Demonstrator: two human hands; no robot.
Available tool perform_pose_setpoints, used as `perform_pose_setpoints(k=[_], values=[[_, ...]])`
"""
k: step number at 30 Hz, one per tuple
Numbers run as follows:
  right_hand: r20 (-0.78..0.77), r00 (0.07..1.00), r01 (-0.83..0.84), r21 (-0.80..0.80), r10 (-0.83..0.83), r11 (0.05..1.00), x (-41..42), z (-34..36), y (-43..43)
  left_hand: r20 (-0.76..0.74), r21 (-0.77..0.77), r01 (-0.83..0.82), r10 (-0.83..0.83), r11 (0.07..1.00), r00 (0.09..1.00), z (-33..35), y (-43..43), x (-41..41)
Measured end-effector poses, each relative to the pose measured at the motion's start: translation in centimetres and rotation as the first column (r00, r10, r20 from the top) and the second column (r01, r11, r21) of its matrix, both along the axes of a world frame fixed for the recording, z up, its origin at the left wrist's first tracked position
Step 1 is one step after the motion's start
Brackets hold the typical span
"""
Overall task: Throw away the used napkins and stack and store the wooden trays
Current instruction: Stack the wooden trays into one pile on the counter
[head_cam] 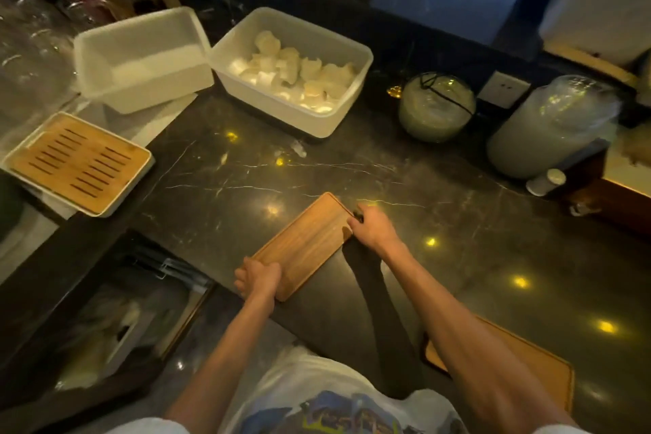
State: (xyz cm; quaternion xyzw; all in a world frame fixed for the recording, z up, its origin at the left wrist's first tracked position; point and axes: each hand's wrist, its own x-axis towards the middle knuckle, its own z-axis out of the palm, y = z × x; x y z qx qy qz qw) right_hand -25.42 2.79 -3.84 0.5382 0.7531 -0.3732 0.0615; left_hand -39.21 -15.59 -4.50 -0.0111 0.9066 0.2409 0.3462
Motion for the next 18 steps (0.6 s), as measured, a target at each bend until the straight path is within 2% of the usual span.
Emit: perform_pose_setpoints(k=[6, 11, 14, 18], values=[[-0.003, 0.999, 0.042, -0.013, -0.042, 0.999, -2.6, -2.1, 0.3, 0.146, 0.031, -0.084, 0.079, 0.996, 0.986, -2.1, -0.6, -1.6], [-0.024, 0.989, 0.145, -0.048, -0.147, 0.988, -1.8, -1.6, -0.4, 0.135, 0.068, -0.108, 0.098, 0.992, 0.986, -2.3, -0.8, -2.1], [-0.037, 0.973, 0.225, -0.095, -0.229, 0.970, 0.1, -0.7, -0.6, 0.114, 0.160, -0.136, 0.118, 0.978, 0.986, -1.8, -1.2, -2.8], [-0.175, 0.890, 0.390, -0.184, -0.420, 0.902, 5.4, 1.0, -1.0, 0.154, 0.333, -0.107, 0.058, 0.937, 0.986, -0.2, -0.6, -2.2]])
